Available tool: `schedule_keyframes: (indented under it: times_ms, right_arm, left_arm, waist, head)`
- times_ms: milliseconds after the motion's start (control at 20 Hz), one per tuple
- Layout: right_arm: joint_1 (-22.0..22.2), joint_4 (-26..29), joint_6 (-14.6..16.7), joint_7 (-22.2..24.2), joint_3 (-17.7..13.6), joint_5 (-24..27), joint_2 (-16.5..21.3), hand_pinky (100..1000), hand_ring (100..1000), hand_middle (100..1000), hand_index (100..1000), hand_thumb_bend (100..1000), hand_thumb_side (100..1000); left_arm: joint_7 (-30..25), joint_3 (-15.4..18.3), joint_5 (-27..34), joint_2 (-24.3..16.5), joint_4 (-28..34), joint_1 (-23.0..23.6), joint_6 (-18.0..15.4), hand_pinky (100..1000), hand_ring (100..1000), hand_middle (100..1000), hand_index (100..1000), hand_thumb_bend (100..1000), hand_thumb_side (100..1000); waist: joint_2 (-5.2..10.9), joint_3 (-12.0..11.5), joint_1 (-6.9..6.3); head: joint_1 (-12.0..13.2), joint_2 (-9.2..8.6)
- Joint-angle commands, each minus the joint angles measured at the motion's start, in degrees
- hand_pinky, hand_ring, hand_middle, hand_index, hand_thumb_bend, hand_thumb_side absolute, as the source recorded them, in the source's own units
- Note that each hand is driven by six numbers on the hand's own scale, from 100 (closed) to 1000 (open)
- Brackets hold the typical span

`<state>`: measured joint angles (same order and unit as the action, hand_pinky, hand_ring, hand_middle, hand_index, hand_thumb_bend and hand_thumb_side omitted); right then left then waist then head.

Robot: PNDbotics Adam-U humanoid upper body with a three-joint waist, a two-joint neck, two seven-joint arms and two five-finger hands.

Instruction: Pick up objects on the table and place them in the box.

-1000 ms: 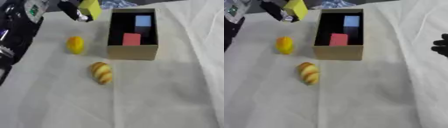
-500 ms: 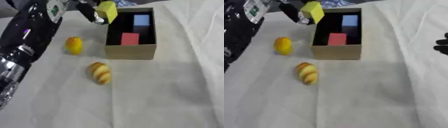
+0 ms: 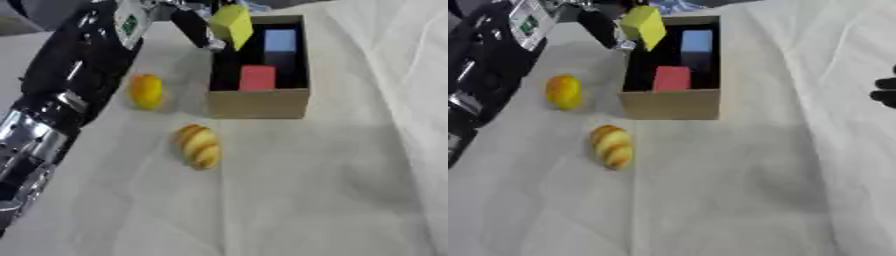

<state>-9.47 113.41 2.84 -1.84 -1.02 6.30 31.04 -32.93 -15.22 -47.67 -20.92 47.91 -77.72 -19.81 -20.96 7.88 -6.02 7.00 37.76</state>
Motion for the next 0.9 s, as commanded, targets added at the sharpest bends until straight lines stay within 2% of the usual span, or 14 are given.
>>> schedule_keyframes:
  times_ms: [50, 150, 250, 300, 600, 900]
  right_arm:
    - [-0.20, 1.18, -0.02, 0.27, -0.17, 0.33, 0.76, 882, 777, 746, 882, 100, 730]
    - [-0.07, 1.18, -0.05, 0.22, -0.24, 0.30, 0.75, 882, 777, 746, 882, 100, 729]
    - [-0.03, 1.18, -0.04, 0.18, -0.27, 0.29, 0.75, 882, 776, 745, 881, 100, 729]
    - [-0.03, 1.18, -0.04, 0.17, -0.28, 0.28, 0.76, 882, 776, 745, 881, 100, 729]
    - [-0.04, 1.18, -0.05, 0.15, -0.30, 0.32, 0.71, 882, 776, 745, 881, 100, 731]
    - [0.33, 1.18, -0.08, 0.05, -0.39, 0.36, 0.73, 882, 776, 745, 881, 100, 725]
  left_arm:
    - [0.87, 0.40, 0.06, -0.38, 0.18, -1.53, 0.03, 786, 694, 645, 779, 391, 496]
    - [0.73, 0.30, -0.34, -0.26, -0.07, -1.42, -0.01, 803, 737, 708, 820, 442, 537]
    - [0.51, 0.36, -0.72, -0.31, -0.25, -1.30, -0.06, 846, 819, 821, 900, 528, 583]
    - [0.55, 0.44, -1.05, -0.38, -0.28, -1.25, -0.02, 852, 827, 831, 906, 544, 594]
    - [0.91, 1.05, -2.63, -0.58, -1.02, -0.54, 0.29, 854, 831, 838, 914, 601, 596]
    - [0.83, 1.24, -0.33, -1.80, -0.55, 0.17, -0.29, 835, 793, 786, 885, 554, 578]
  waist:
    - [1.25, 0.20, 0.29]
    - [1.28, 0.28, 0.24]
    - [1.30, 0.30, 0.20]
    - [1.30, 0.29, 0.17]
    - [1.29, 0.18, 0.21]
    - [1.91, -0.45, 0.48]
  head:
    - [0.29, -0.71]
    - [0.23, -0.63]
    - [0.15, -0.56]
    - [0.12, -0.55]
    - [-0.04, -0.43]
    - [-0.21, 0.25]
